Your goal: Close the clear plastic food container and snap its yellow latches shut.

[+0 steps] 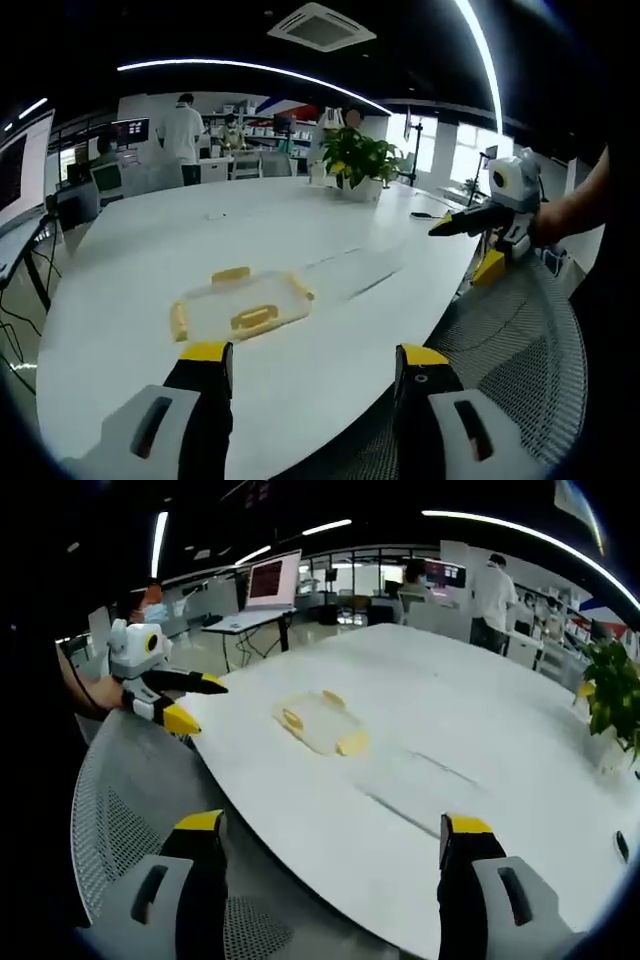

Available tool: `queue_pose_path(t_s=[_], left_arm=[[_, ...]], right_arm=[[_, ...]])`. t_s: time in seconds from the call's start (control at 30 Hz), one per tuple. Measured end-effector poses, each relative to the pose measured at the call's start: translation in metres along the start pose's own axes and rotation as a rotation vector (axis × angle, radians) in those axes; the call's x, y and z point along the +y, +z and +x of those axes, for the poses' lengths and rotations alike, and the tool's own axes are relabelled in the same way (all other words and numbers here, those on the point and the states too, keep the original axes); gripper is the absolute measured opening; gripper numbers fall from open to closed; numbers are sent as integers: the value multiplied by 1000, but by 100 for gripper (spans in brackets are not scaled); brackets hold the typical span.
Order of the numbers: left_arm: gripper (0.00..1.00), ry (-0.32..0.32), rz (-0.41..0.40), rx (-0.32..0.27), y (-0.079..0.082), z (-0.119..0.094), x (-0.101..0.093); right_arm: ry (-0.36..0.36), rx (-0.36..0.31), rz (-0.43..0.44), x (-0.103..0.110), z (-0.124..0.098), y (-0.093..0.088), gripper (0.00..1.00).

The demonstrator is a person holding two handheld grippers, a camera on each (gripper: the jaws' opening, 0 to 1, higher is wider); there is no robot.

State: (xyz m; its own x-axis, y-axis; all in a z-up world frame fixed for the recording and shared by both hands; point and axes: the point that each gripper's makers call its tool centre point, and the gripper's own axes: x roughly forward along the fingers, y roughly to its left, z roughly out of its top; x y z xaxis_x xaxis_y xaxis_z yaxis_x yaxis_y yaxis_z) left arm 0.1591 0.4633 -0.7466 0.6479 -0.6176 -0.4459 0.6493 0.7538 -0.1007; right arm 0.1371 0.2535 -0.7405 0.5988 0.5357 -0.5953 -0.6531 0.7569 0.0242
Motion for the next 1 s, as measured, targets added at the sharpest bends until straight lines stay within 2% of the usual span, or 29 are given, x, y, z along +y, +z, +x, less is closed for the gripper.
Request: queue_pose_path(t_s=[0.03,0.07,0.13,0.33,0.4,0.47,0.73,1.0], left_arm=[[63,3,-2,7,-1,0,1],[64,3,-3,8,-1,0,1],[63,0,-3,13,-2,0,0],[66,-6,-13,26,-3,0,-1],[72,-3,-31,23,-3,0,-1],[82,19,-32,18,-1,0,3],[97,-25,-14,24,-3,0,-9],[98,-62,-42,47,-6,0,-15]], right_arm=[[23,-22,14,3,0,4,90],[11,-23,12,0,-1,5,90],[29,-78,47,2,-3,14,89],[29,-71,36,2,-3,13,88],[23,-75,54,-1,-3,12,89],[28,-82,56,0,-3,13,89],[46,-80,32,4,-2,13,92],[50,-103,47,2,-5,17,90]])
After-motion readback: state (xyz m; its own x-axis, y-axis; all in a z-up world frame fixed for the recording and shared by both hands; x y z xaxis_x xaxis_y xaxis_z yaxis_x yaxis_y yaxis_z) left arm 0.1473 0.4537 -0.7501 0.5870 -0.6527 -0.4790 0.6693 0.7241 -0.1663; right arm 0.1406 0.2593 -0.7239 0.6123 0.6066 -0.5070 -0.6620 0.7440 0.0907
